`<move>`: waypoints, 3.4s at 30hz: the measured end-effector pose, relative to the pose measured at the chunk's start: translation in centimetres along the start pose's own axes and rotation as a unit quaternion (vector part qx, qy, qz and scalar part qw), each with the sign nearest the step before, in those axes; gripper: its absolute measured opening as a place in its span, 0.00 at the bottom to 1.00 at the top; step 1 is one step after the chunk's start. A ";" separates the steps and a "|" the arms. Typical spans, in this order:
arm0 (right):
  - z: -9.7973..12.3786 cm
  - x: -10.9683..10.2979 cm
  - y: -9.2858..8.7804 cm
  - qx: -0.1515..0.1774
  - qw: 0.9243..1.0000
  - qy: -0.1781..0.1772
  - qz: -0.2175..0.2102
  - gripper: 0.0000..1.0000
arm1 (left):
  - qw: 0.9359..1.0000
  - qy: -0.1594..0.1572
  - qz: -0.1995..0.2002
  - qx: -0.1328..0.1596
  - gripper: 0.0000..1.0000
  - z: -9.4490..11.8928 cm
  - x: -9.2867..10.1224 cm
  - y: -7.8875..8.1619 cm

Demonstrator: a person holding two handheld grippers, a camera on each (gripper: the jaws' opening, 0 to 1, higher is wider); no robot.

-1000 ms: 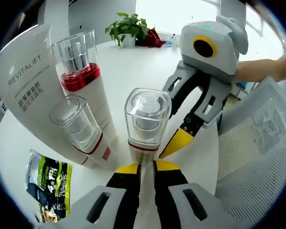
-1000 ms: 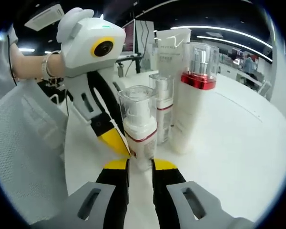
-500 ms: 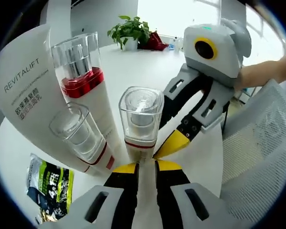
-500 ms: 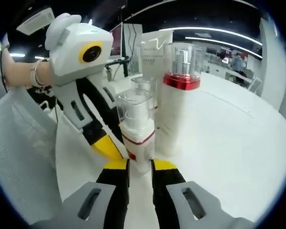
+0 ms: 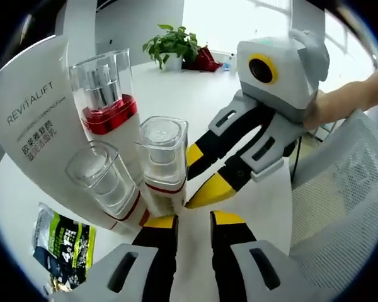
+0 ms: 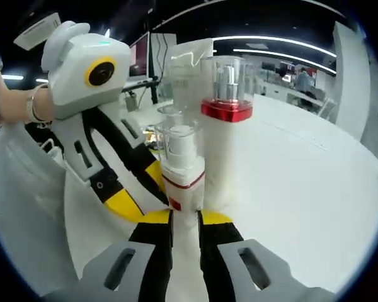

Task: Arrange the skincare products in the storage area until every visible bottle or jar stands upright without overlapping.

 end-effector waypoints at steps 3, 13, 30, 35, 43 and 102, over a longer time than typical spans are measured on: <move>-0.2 0.0 0.1 -0.002 1.000 0.000 -0.005 0.15 | 1.000 0.002 0.001 0.001 0.16 0.2 0.0 -0.1; -0.5 0.0 0.2 -0.001 1.000 -0.004 -0.015 0.14 | 1.000 0.003 0.010 0.000 0.16 0.3 0.0 -0.5; -0.9 0.4 0.4 -0.008 1.000 -0.016 -0.024 0.13 | 1.000 -0.002 0.017 0.013 0.19 -0.1 -0.1 0.1; -1.2 0.5 0.4 -0.008 1.000 -0.017 -0.024 0.14 | 1.000 -0.004 0.020 0.010 0.19 0.0 0.0 -0.2; -1.1 0.3 0.5 -0.010 1.000 -0.014 -0.018 0.14 | 1.000 0.000 0.019 0.010 0.19 0.4 -0.2 -0.2; 6.3 -4.4 6.6 0.005 0.999 -0.032 0.017 0.78 | 0.989 0.112 0.060 0.070 0.81 15.0 -0.7 -3.3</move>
Point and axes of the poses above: the point that each gripper's makers call its tool centre point, and the gripper's own axes: z roughly backward along the fingers, x roughly to its right, y roughly out of its top, the point moved 5 cm from there along z, roughly backward along the fingers
